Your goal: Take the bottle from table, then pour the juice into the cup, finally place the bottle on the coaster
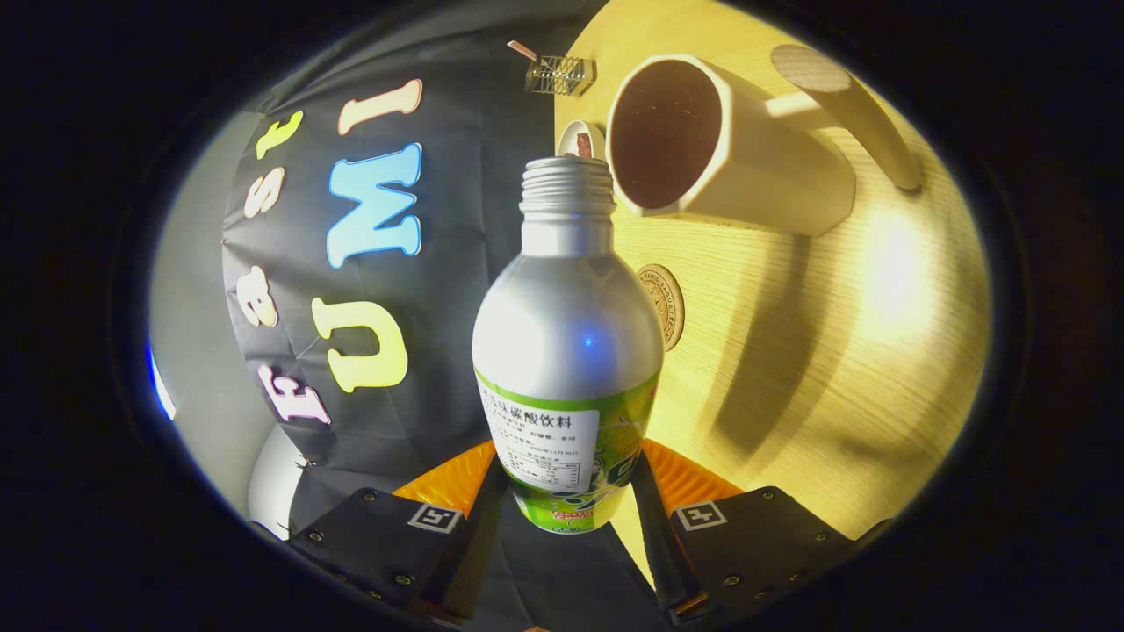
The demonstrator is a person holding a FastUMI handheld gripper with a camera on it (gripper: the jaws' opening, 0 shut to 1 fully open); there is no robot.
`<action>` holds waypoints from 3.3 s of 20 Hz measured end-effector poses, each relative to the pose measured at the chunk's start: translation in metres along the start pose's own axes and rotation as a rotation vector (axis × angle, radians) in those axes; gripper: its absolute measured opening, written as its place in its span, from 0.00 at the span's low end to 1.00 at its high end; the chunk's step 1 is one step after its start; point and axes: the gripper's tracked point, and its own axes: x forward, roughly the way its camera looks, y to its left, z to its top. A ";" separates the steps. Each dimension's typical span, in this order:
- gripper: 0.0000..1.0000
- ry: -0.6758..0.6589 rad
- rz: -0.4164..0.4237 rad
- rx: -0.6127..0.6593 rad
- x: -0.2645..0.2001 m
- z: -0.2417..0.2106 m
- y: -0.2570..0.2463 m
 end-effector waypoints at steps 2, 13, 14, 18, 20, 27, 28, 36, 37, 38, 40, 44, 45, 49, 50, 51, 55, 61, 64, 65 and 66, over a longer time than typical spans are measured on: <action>0.74 -0.001 0.009 0.041 0.001 0.000 0.005; 0.74 0.018 0.015 0.134 0.003 0.000 0.009; 0.74 0.018 0.017 0.140 0.003 0.001 0.010; 0.73 0.022 0.018 0.163 0.005 0.002 0.010; 0.73 0.024 0.020 0.176 0.006 0.004 0.011; 0.74 0.035 0.023 0.209 0.005 0.003 0.014; 0.73 0.034 0.027 0.216 0.005 0.004 0.016; 0.73 0.041 0.042 0.258 0.002 0.004 0.023; 0.74 0.042 0.045 0.265 0.002 0.003 0.024; 0.74 0.042 0.048 0.271 0.002 0.003 0.026; 0.74 0.043 0.054 0.284 0.002 0.004 0.029; 0.74 0.036 0.067 0.307 0.001 0.008 0.034; 0.74 0.034 0.071 0.316 0.001 0.009 0.036; 0.74 0.036 0.069 0.343 0.000 0.007 0.034; 0.74 0.035 0.069 0.348 -0.001 0.007 0.034; 0.74 0.037 0.069 0.350 -0.001 0.008 0.034; 0.74 0.034 0.074 0.381 -0.001 0.013 0.038; 0.73 0.033 0.080 0.413 -0.003 0.015 0.042; 0.74 0.035 0.076 0.428 -0.003 0.016 0.044; 0.74 0.035 0.077 0.434 -0.002 0.016 0.045; 0.74 0.035 0.079 0.438 -0.003 0.017 0.045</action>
